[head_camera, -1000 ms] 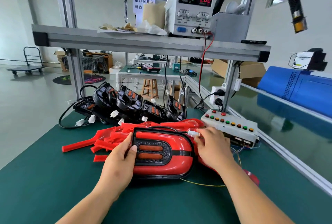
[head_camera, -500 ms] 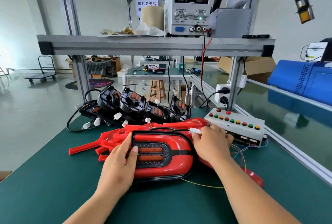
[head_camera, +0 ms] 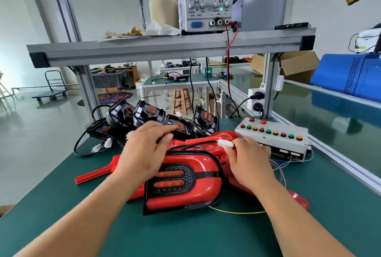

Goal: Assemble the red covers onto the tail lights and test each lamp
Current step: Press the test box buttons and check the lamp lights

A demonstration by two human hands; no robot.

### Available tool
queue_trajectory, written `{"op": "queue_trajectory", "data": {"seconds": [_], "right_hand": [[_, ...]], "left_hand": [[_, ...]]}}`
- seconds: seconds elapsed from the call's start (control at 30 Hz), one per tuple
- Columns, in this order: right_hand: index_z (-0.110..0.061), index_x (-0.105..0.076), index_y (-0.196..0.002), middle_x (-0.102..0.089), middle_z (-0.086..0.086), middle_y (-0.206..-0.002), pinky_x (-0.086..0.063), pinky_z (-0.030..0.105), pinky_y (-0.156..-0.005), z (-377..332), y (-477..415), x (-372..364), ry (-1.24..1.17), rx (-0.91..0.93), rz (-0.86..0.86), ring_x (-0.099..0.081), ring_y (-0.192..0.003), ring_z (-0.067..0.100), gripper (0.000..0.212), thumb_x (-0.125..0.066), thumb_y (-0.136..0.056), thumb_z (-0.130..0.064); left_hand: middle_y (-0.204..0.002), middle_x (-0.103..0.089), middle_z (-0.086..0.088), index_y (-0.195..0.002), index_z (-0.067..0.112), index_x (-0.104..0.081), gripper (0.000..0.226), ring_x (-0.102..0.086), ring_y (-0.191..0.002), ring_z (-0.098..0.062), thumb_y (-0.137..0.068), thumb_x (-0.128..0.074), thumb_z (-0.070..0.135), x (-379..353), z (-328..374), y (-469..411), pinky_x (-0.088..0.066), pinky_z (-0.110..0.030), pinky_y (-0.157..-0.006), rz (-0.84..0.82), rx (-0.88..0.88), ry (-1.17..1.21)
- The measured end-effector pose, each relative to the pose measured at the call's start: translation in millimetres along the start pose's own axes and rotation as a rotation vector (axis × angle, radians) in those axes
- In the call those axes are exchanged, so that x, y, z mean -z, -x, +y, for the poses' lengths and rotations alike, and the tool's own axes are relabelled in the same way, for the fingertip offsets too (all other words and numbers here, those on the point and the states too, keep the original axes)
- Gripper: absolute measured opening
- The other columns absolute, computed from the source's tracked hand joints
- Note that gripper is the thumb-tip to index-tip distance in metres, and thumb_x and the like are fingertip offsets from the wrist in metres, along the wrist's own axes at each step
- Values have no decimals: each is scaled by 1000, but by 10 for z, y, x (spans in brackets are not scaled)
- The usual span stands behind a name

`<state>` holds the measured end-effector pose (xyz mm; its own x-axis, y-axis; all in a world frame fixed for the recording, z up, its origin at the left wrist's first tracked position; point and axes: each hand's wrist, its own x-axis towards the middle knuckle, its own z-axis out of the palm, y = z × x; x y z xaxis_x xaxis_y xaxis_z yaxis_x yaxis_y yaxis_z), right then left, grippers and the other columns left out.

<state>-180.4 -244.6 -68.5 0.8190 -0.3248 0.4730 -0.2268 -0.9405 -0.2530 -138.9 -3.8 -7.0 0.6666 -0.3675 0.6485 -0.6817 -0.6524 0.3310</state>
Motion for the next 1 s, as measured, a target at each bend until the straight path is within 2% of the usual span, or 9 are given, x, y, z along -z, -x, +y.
{"op": "queue_trajectory", "data": {"seconds": [0.13, 0.27, 0.33, 0.4, 0.47, 0.6, 0.7, 0.77, 1.0], "right_hand": [[-21, -59, -108, -55, -3, -106, -30, 39, -83, 20, 8, 6, -3, 23, -16, -54, -107, 21, 35, -33, -101, -43], [-21, -60, -114, -57, -2, -116, -27, 37, -85, 43, 33, 7, -71, 69, 15, -51, -116, 21, 36, -36, -101, -44], [-22, -59, -117, -57, -3, -118, -25, 36, -85, 50, 36, 2, -86, 81, 7, -48, -120, 20, 35, -37, -101, -44], [-22, -59, -119, -56, -2, -119, -22, 35, -83, 53, 32, -4, -108, 74, -10, -46, -123, 20, 34, -37, -101, -43], [-22, -60, -118, -56, -3, -118, -22, 35, -80, 44, 31, -6, -127, 72, -20, -47, -120, 20, 36, -36, -102, -43], [-23, -61, -118, -56, -2, -112, -27, 36, -78, -1, 19, -4, -134, 92, -15, -53, -108, 22, 33, -37, -102, -40], [-21, -62, -118, -57, -3, -110, -25, 35, -77, -34, 17, 0, -123, 93, 2, -55, -105, 22, 35, -37, -102, -40], [-21, -61, -120, -57, -2, -111, -22, 34, -76, -52, 17, -4, -114, 95, -2, -54, -106, 21, 36, -36, -102, -41], [-20, -52, -138, -55, 1, -125, -27, 35, -83, -73, 17, -7, -91, 95, -16, -49, -118, 22, 45, -34, -103, -43]], "left_hand": [[-131, -55, 5, -138, 31, -51, 38, -47, -124, -15, -101, -44, 30, -312, 320, -470, -36, -34, -108, -464, -181, -187], [-141, -50, -3, -146, 25, -41, 43, -42, -132, -22, -104, -34, 31, -659, 560, -641, -30, -30, -108, -732, -181, -152], [-141, -52, -2, -140, 22, -49, 42, -46, -128, -21, -104, -33, 36, -723, 596, -679, -32, -30, -105, -785, -113, -78], [-120, -64, -6, -114, 15, -63, 39, -57, -109, -22, -103, -35, 40, -729, 580, -733, -41, -32, -94, -831, -62, -29], [-105, -67, -5, -91, 16, -61, 36, -60, -98, -20, -102, -38, 42, -695, 544, -807, -44, -31, -88, -869, -37, -28], [-94, -65, 6, -97, 25, -61, 23, -59, -87, -8, -100, -45, 41, -624, 474, -925, -42, -19, -74, -925, 12, 21], [-84, -63, 14, -98, 17, -65, 30, -56, -79, 1, -98, -48, 41, -627, 412, -947, -38, -11, -66, -915, 41, 62], [-84, -64, 14, -100, 12, -69, 35, -57, -81, -1, -97, -50, 42, -641, 370, -947, -39, -12, -68, -901, 48, 75], [-77, -61, 16, -76, 26, -64, 29, -52, -74, 1, -96, -51, 42, -640, 347, -965, -36, -16, -68, -874, 39, 63]]}}
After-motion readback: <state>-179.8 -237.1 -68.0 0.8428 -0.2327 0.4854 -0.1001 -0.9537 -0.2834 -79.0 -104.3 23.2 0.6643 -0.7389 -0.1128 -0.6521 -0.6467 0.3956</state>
